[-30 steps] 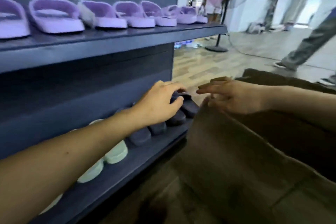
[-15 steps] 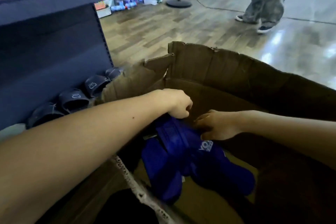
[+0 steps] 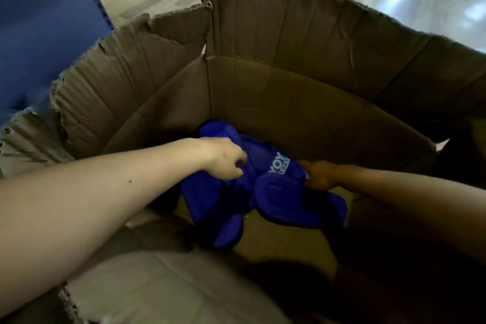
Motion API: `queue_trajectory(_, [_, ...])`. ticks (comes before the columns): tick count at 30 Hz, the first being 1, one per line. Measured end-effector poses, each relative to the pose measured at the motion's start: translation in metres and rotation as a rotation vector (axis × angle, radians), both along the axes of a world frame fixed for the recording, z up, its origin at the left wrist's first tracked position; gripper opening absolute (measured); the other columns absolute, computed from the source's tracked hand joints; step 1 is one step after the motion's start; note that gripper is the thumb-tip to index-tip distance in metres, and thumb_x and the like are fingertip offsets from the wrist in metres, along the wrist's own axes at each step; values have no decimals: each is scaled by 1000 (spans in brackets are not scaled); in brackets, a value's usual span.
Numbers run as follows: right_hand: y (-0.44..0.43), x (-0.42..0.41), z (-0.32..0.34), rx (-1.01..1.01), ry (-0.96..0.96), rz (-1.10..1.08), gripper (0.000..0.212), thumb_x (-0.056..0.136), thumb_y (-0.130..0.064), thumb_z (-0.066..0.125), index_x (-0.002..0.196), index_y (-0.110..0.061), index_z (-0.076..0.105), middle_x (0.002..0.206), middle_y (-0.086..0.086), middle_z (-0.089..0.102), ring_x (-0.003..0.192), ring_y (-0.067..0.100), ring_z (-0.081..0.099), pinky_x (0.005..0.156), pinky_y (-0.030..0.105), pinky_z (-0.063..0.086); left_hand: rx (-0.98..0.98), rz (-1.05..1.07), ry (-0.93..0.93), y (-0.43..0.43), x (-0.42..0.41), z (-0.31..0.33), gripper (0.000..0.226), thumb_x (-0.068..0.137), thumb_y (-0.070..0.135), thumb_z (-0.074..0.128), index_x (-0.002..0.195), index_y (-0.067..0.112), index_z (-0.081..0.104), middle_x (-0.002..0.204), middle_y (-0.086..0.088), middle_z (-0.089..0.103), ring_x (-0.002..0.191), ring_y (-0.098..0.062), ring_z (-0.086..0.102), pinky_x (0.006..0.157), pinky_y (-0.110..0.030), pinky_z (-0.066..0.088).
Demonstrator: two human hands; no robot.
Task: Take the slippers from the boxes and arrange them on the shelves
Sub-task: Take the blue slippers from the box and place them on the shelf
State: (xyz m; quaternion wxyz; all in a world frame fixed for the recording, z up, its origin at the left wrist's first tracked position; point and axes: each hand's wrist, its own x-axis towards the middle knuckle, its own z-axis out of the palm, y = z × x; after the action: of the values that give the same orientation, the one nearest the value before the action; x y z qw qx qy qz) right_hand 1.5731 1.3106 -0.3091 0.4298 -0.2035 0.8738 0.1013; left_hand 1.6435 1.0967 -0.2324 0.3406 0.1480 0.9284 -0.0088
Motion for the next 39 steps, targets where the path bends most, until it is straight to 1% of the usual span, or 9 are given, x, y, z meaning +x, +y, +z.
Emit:
queue_trajectory(9, [-46,1,-37,-71,-85,-53,85,92,-34,54,148,-27,-10,158,9,8,143,30,18,116,40,20,99,8,-30,4,-7,2,35,94,35,45,127,23,52,127,-3,57,116,-24,52,99,-35,43])
queue_trajectory(14, [-66,4,-52,-42,-87,100,74,89,-39,56,149,-19,16,153,12,25,139,30,29,112,37,28,170,55,-43,-2,-14,5,35,95,36,45,128,25,51,127,1,57,115,-20,52,100,-35,42])
queue_trajectory(19, [-29,33,-34,-106,-116,260,51,90,-30,56,137,-20,38,142,10,34,132,28,32,113,44,15,150,36,-107,0,-17,6,37,96,36,43,130,24,50,130,0,54,118,-20,49,102,-34,40])
queue_trajectory(23, [19,75,-23,-265,33,466,41,87,-39,58,124,-24,49,127,0,47,114,24,48,98,37,38,154,42,-133,4,-15,7,37,96,36,42,130,25,50,132,1,53,120,-19,48,104,-34,39])
queue_trajectory(26, [55,100,-28,-379,249,693,62,48,-62,75,97,-35,49,95,-16,61,86,12,58,64,24,52,101,39,-245,7,-13,6,38,97,35,41,133,23,47,136,0,49,123,-20,45,103,-32,36])
queue_trajectory(28, [59,105,-33,-479,270,688,69,39,-66,74,92,-37,42,86,-20,61,80,6,59,60,21,52,80,47,-282,7,-14,5,39,97,34,41,134,21,46,137,-1,47,124,-20,44,102,-31,35])
queue_trajectory(33, [24,99,-21,-778,397,552,33,71,-51,50,100,-35,46,91,-13,66,81,8,64,63,26,56,64,42,-294,8,-21,3,39,97,33,41,133,20,47,136,-1,49,123,-20,45,101,-30,35])
queue_trajectory(37, [0,86,-6,-853,456,488,33,79,-46,43,106,-28,47,86,-5,62,66,15,64,59,23,51,99,33,-268,19,-20,-3,37,97,36,41,129,21,51,133,-1,52,121,-20,46,99,-28,34])
queue_trajectory(39, [0,82,-3,-897,526,606,35,82,-43,44,112,-24,48,88,-4,59,63,15,60,56,23,47,146,80,-279,19,-18,-9,40,96,39,42,131,21,49,135,-1,50,123,-19,45,102,-28,34])
